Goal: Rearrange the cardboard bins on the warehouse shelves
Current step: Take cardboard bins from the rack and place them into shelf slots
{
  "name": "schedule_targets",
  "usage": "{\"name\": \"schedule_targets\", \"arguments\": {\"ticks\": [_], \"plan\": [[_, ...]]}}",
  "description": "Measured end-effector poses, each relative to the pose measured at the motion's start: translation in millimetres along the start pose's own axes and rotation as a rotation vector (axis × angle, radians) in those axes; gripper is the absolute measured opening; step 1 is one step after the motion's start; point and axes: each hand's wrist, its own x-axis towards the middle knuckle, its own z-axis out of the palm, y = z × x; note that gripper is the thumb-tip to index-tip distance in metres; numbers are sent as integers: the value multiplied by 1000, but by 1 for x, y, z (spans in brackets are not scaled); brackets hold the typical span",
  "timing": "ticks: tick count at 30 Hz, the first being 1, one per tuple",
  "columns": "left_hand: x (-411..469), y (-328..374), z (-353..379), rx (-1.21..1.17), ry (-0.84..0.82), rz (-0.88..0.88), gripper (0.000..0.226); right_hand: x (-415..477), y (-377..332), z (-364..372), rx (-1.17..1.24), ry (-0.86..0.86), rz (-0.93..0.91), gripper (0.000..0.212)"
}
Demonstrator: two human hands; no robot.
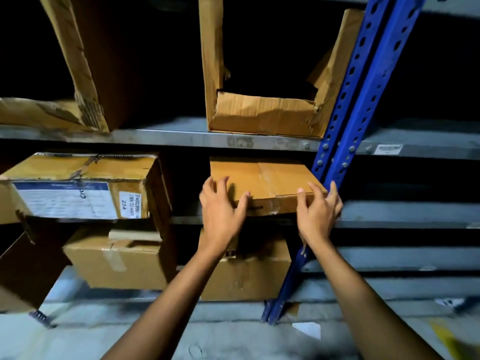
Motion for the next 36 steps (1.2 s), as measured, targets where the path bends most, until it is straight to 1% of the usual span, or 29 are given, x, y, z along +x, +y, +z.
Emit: {"name": "schedule_targets", "arguments": {"ticks": [2,3,4,6,10,11,12,13,16,18,20,23,27,30,31,33,36], "plan": [[-16,-2,0,-221,-55,-158,78,-3,-3,-11,251,-111,172,51],[-21,-4,-1,-288,-68,-213,83,-7,-6,-15,338,-164,220,55],[-25,-5,-6,-317,-68,-242,86,-13,-9,-20,375,-190,234,58],[-30,-8,-17,-338,-65,-268,87,-24,-10,-31,390,-209,236,67],[-49,-18,-43,-349,-70,-289,86,-50,-5,-52,307,-326,211,108],[-53,-22,-48,-358,-67,-299,88,-53,-4,-56,298,-358,206,116],[-59,-24,-55,-365,-60,-316,91,-57,-4,-62,299,-387,202,118],[-64,-26,-60,-377,-45,-330,93,-62,-4,-66,311,-406,195,116],[-80,-24,-76,-469,-1,-391,90,-80,-9,-76,432,-373,201,88],[-91,-18,-82,-488,46,-422,81,-96,-14,-81,551,-328,218,74],[-102,-8,-89,-466,121,-445,72,-111,-18,-87,626,-317,209,67],[-115,7,-98,-442,228,-485,81,-123,-18,-102,687,-358,155,69],[-138,45,-108,-362,352,-468,58,-125,-8,-137,730,-399,24,90],[-163,87,-114,-324,482,-443,44,-120,6,-177,796,-442,-94,99],[-173,102,-117,-335,524,-415,43,-118,9,-193,821,-450,-135,101],[-192,129,-127,-274,569,-364,48,-116,9,-222,877,-442,-215,99],[-222,163,-146,-128,619,-342,45,-115,1,-253,928,-462,-345,93]]}}
